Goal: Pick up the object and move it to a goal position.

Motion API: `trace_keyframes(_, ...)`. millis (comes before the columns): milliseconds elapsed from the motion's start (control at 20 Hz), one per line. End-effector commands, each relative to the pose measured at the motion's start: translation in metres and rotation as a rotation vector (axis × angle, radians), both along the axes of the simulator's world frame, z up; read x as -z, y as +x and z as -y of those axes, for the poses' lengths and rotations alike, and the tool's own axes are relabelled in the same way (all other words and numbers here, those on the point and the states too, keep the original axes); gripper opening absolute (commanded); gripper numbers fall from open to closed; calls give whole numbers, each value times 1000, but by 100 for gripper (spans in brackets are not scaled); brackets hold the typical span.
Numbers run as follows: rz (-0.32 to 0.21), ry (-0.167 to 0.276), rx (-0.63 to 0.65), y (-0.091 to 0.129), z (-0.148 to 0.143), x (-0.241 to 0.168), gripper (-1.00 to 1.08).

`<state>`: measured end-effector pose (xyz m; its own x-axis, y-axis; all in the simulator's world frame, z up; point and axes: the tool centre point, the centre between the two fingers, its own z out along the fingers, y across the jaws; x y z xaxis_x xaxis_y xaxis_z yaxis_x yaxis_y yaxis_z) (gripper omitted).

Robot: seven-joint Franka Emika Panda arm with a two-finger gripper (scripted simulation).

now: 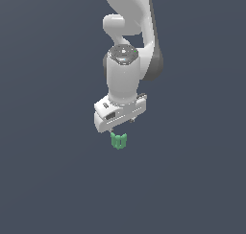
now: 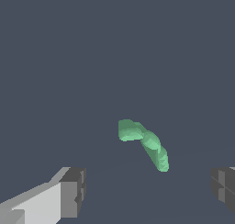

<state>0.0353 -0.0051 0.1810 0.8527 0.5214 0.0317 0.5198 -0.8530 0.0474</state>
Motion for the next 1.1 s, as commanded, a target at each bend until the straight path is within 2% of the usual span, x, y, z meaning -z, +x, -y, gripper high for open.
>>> trace_keyframes(0, -6, -3, -67, 1, 1, 3, 100)
trace_keyframes(1050, -46, -8, -613, 11, 10, 25, 100)
